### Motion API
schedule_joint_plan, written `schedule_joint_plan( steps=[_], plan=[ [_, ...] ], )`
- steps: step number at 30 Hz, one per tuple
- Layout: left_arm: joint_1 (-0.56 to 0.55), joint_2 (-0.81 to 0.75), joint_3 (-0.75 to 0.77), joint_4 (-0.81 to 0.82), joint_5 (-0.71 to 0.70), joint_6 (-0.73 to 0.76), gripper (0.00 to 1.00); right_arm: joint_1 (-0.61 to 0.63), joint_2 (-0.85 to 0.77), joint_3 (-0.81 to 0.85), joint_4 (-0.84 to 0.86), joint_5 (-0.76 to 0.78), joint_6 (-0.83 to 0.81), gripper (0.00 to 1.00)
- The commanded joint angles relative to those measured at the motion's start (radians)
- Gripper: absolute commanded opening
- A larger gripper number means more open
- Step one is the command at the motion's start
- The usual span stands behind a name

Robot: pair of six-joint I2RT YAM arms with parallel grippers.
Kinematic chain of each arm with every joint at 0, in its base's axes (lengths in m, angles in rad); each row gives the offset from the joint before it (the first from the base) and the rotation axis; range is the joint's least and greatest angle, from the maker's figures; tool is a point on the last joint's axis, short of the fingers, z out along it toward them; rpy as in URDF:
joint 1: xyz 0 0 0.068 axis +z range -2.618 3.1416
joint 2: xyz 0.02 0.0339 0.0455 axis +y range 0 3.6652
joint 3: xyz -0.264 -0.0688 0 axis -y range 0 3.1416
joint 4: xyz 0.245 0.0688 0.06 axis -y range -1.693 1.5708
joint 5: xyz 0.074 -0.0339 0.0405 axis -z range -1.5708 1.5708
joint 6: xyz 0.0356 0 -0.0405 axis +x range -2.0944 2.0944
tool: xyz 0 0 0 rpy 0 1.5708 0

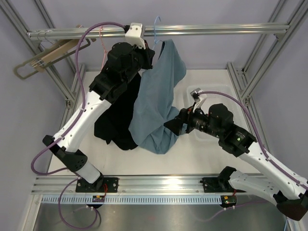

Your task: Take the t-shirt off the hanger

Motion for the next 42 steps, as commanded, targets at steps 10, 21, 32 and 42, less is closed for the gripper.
schedule_joint_plan(
  steps=[10, 21, 32, 42],
  plan=[
    [-0.021, -0.467, -0.571, 0.503, -0.078, -0.222, 0.00, 0.381, 0.188, 0.121, 0.222, 0.343, -0.100, 0.95],
    [-0.091, -0.655, -0.665, 0.566, -0.088, -0.275, 0.00, 0.662, 0.389, 0.227, 0.316, 0.729, -0.218, 0.78],
    [-0.088, -0.694, -0.699, 0.676, -0.154, -0.201, 0.00, 0.900, 0.485, 0.296, 0.191, 0.396, -0.037, 0.00],
    [-0.090, -0.677, -0.418, 0.523, -0.058, -0.238, 0.00, 0.912, 0.475, 0.153, 0.118, 0.628, 0.047, 0.00]
  ],
)
